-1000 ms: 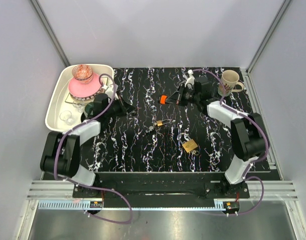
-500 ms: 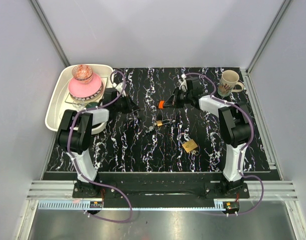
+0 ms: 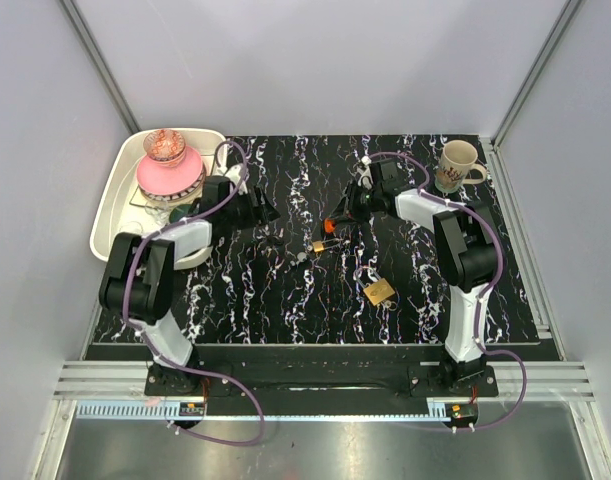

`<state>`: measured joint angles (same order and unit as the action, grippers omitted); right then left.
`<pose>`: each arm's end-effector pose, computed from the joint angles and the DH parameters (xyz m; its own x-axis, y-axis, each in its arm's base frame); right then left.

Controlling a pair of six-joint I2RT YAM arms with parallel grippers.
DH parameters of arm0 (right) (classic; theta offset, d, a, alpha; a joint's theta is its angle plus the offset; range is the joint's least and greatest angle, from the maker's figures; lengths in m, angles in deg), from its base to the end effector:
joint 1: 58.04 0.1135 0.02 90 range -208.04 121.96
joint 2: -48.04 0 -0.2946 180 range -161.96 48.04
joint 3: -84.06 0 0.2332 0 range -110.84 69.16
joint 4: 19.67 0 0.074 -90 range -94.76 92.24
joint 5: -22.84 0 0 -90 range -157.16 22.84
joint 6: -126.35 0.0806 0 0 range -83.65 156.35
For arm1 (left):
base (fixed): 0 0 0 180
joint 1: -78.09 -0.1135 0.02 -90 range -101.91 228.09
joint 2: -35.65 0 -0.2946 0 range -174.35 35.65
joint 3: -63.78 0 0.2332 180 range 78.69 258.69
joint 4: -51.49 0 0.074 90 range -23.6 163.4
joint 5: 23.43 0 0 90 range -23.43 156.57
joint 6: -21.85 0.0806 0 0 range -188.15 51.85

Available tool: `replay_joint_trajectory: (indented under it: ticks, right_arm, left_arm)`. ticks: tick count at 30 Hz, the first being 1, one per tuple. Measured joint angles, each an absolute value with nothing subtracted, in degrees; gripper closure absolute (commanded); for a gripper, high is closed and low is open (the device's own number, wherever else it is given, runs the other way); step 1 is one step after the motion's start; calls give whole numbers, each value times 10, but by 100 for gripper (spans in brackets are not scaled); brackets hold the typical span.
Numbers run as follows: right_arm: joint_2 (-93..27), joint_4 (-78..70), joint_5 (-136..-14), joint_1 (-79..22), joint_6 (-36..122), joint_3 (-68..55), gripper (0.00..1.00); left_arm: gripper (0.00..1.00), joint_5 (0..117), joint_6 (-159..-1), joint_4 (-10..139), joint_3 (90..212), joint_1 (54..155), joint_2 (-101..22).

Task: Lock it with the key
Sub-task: Place the lock at the center of the board.

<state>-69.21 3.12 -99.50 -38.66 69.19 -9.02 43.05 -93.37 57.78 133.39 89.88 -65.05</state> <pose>0.4240 0.1949 0.1761 -0.9181 0.1627 -0.3614 -0.1510 0.6994 0.6986 0.3771 -0.1116 0.1928 -0.7497 -0.2426 -0.6156 0.1971 0.8063 -0.5578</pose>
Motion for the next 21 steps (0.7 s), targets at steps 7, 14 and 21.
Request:
replay_joint_trajectory:
  ticks: [7, 14, 21]
  right_arm:
    - [-691, 59, -936, -388, 661, -91, 37]
    - [-632, 81, -889, -390, 639, -57, 14]
    - [-514, 75, -855, -391, 618, 9, 11]
  left_arm:
    - [20, 447, -926, 594, 1311, 942, -544]
    - [20, 447, -944, 595, 1242, 1003, -487]
    - [20, 436, -968, 596, 1220, 1015, -479]
